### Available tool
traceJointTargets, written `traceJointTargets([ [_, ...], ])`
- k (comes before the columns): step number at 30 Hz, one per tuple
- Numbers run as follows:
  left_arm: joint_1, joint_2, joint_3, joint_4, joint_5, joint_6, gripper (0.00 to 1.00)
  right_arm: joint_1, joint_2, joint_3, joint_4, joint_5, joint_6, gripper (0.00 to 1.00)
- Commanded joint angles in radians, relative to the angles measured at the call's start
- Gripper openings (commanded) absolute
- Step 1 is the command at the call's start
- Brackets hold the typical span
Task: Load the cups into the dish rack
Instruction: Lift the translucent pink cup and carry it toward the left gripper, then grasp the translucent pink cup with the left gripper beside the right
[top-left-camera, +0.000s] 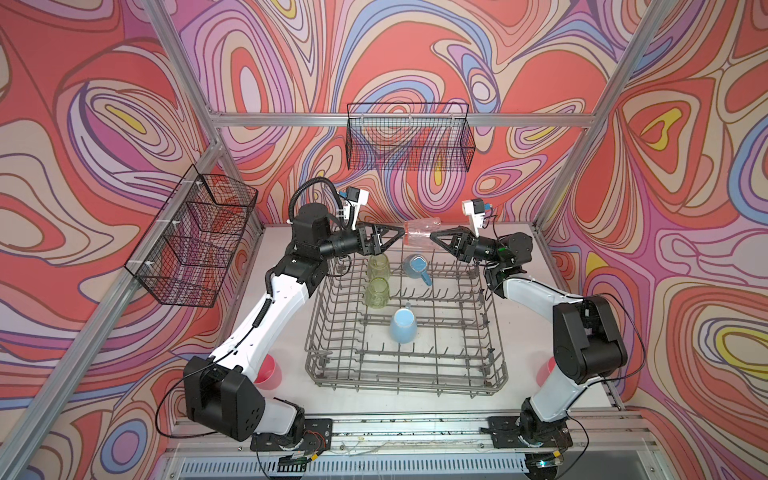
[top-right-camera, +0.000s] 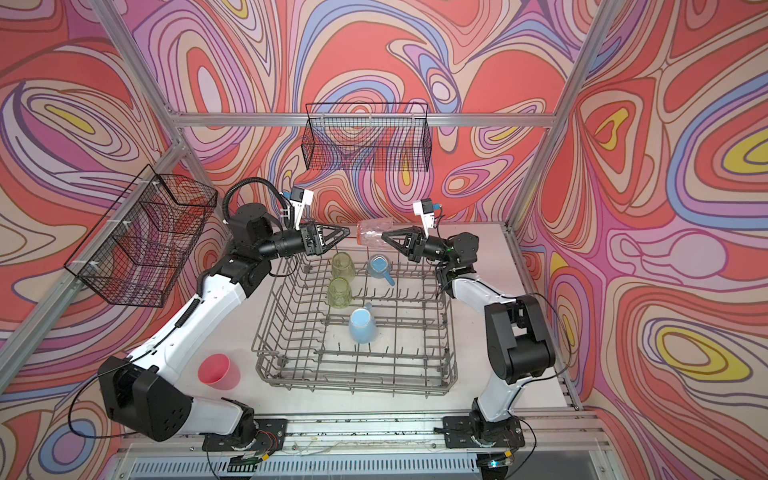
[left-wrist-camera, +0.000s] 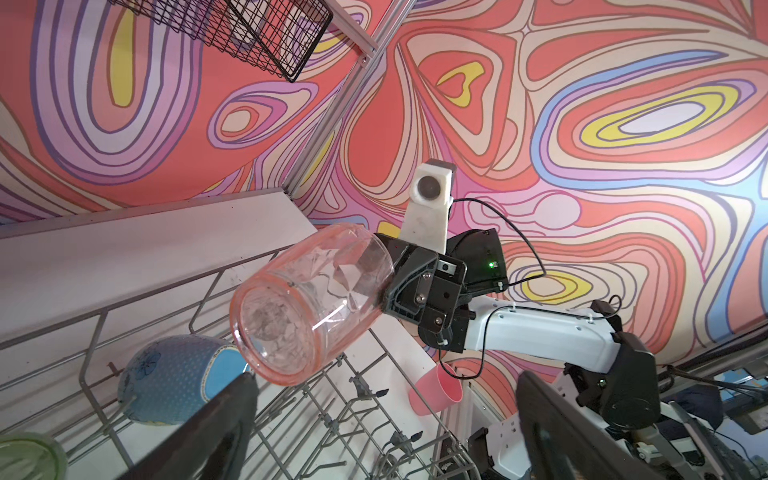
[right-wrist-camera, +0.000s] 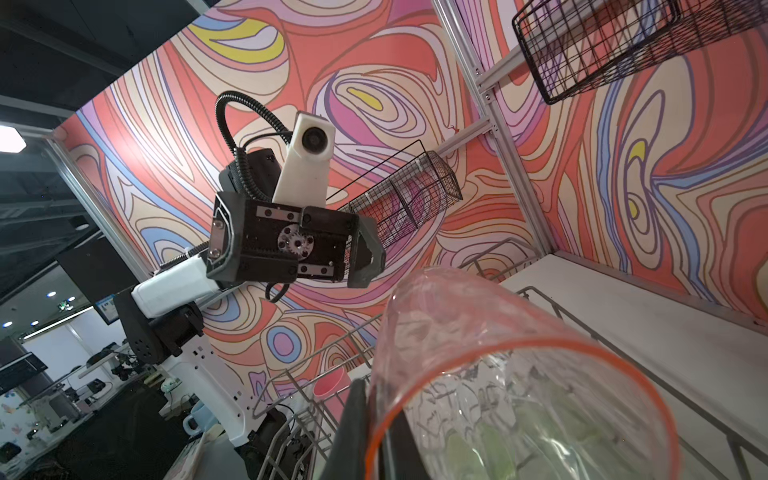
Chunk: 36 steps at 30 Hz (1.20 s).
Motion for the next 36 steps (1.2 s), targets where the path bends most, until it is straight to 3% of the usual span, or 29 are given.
traceJointTargets([
  [1,0.008,0.034,0.029,-0.056,0.001,0.140,0.98,0.004,0.009,0.036,0.037,0.049,0.083,0.00],
  [6,0.008,0.094,0.072,-0.051,0.002,0.222,0.98,0.004,0.034,0.060,0.049,0.094,0.195,0.00],
  [14,0.018,0.221,0.178,0.052,0.135,0.183,0.98,0.004,0.089,0.129,0.075,0.114,0.372,0.00],
  [25,0.035,0.364,0.305,0.176,0.249,0.041,0.97,0.004,0.118,0.180,0.097,0.122,0.455,0.00],
  [36,0.031,0.387,0.316,0.180,0.271,0.053,0.95,0.028,0.133,0.191,0.118,0.122,0.482,0.00],
])
